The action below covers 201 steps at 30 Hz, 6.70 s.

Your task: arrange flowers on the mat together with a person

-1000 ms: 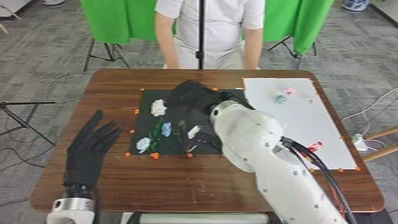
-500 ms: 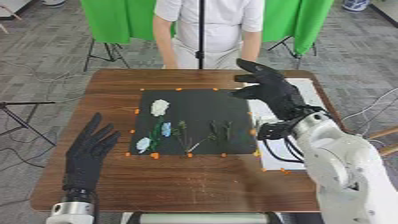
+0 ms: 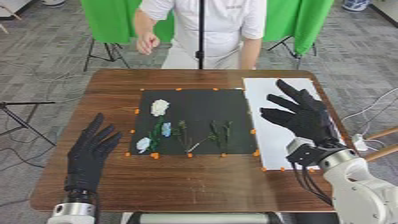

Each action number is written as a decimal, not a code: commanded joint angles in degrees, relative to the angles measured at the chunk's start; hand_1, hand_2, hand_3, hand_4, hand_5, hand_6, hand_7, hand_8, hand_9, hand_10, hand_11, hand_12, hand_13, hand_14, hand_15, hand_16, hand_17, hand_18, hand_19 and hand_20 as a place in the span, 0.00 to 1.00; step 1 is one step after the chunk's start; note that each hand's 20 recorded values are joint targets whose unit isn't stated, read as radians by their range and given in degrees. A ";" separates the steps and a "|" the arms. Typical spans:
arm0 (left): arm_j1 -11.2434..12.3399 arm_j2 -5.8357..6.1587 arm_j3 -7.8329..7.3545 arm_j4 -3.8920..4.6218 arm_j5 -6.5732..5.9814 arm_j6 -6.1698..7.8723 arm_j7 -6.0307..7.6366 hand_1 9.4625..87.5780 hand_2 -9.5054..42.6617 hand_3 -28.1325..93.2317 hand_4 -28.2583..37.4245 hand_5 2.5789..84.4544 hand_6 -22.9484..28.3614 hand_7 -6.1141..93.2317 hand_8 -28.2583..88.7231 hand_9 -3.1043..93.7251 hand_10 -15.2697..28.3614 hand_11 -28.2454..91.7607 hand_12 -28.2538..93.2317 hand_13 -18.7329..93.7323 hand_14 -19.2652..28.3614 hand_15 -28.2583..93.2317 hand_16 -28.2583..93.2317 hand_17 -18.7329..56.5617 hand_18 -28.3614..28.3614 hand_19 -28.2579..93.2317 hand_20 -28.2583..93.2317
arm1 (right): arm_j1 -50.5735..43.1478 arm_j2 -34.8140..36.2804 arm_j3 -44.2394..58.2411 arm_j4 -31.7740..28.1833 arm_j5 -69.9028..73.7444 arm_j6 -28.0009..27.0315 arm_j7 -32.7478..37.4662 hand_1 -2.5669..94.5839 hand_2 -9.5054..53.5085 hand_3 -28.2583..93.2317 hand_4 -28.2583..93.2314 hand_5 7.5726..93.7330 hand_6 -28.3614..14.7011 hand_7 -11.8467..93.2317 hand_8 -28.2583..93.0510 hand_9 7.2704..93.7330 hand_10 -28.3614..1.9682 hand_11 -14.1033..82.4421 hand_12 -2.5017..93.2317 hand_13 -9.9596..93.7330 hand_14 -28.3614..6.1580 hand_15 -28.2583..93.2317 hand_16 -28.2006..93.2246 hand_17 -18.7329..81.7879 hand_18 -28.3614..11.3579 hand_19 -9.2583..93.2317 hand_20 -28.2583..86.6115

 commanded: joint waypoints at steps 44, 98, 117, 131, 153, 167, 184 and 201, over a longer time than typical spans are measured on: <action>-1.33 -1.35 2.15 0.12 0.16 0.59 -2.61 0.08 0.45 0.80 0.00 0.30 0.55 0.17 0.16 0.33 0.78 0.40 0.32 0.37 0.90 0.52 0.20 0.16 0.87 0.67 0.35 | 1.56 0.46 -1.35 1.90 -0.88 -1.33 1.39 0.19 0.23 0.85 0.00 0.30 0.72 0.22 0.13 0.37 0.44 0.20 0.15 0.45 0.22 0.36 0.41 0.23 0.24 0.47 0.38; -2.73 -0.30 4.50 -0.10 -1.93 1.35 -0.34 0.09 0.46 0.79 0.00 0.31 0.57 0.18 0.16 0.34 0.78 0.41 0.32 0.38 0.90 0.53 0.19 0.16 0.86 0.67 0.34 | 41.01 21.47 -26.18 28.56 -67.68 -0.26 29.09 0.26 0.12 0.87 0.00 0.31 0.69 0.25 0.13 0.36 0.42 0.25 0.15 0.55 0.32 0.58 0.31 0.31 0.21 0.69 0.37; -2.71 -1.31 3.66 -0.42 -1.74 0.20 -0.56 0.09 0.45 0.80 0.00 0.31 0.57 0.18 0.16 0.34 0.78 0.41 0.32 0.38 0.90 0.53 0.19 0.16 0.86 0.66 0.34 | 46.75 20.96 -30.06 38.85 -68.47 -15.70 33.34 0.34 0.07 0.90 0.00 0.31 0.74 0.26 0.12 0.36 0.46 0.23 0.15 0.56 0.37 0.59 0.30 0.30 0.26 0.71 0.34; -3.77 -0.81 4.50 0.02 -3.09 -0.83 0.35 0.09 0.45 0.80 0.00 0.31 0.57 0.18 0.16 0.34 0.78 0.41 0.32 0.38 0.90 0.53 0.19 0.15 0.86 0.66 0.34 | 47.84 20.11 -31.97 42.41 -69.83 -21.26 31.21 0.36 0.05 0.90 0.00 0.32 0.77 0.27 0.11 0.38 0.52 0.23 0.15 0.56 0.39 0.58 0.30 0.30 0.28 0.71 0.33; -4.18 0.70 5.58 0.09 -4.25 -0.31 1.72 0.09 0.45 0.79 0.00 0.31 0.57 0.18 0.16 0.34 0.78 0.41 0.32 0.38 0.90 0.53 0.19 0.15 0.86 0.66 0.34 | 44.24 21.56 -35.68 40.02 -81.97 -7.70 23.23 0.72 0.00 0.64 0.00 0.94 0.78 0.27 0.24 1.00 0.77 0.35 0.32 0.92 0.80 0.54 0.48 0.49 0.34 0.92 0.23; -3.12 0.00 3.51 -0.55 -2.25 -1.05 -0.29 0.09 0.45 0.80 0.00 0.31 0.57 0.18 0.16 0.34 0.78 0.41 0.32 0.38 0.90 0.53 0.19 0.15 0.86 0.66 0.34 | 43.45 16.72 -38.80 25.38 -81.61 -3.12 15.14 0.68 0.00 0.70 0.00 0.94 0.77 0.27 0.24 1.00 0.78 0.34 0.32 0.93 0.81 0.52 0.50 0.48 0.34 0.91 0.22; -2.70 -0.90 2.39 -0.22 -1.51 -1.72 -1.45 0.09 0.45 0.80 0.00 0.31 0.57 0.18 0.16 0.34 0.78 0.41 0.32 0.38 0.90 0.53 0.19 0.15 0.86 0.66 0.34 | 43.03 11.38 -46.82 24.75 -78.94 -6.92 11.71 0.63 0.00 0.75 0.00 0.92 0.77 0.27 0.24 1.00 0.78 0.33 0.32 0.91 0.78 0.52 0.50 0.46 0.34 0.90 0.23; -3.01 -0.92 2.65 -0.17 -1.57 -1.63 -1.50 0.09 0.45 0.80 0.00 0.31 0.57 0.18 0.16 0.34 0.79 0.41 0.32 0.38 0.90 0.53 0.19 0.15 0.86 0.66 0.34 | 42.76 9.68 -47.22 24.80 -77.94 -13.62 10.63 0.59 0.00 0.75 0.00 0.84 0.76 0.24 0.21 0.97 0.71 0.28 0.34 0.84 0.70 0.57 0.43 0.42 0.33 0.87 0.25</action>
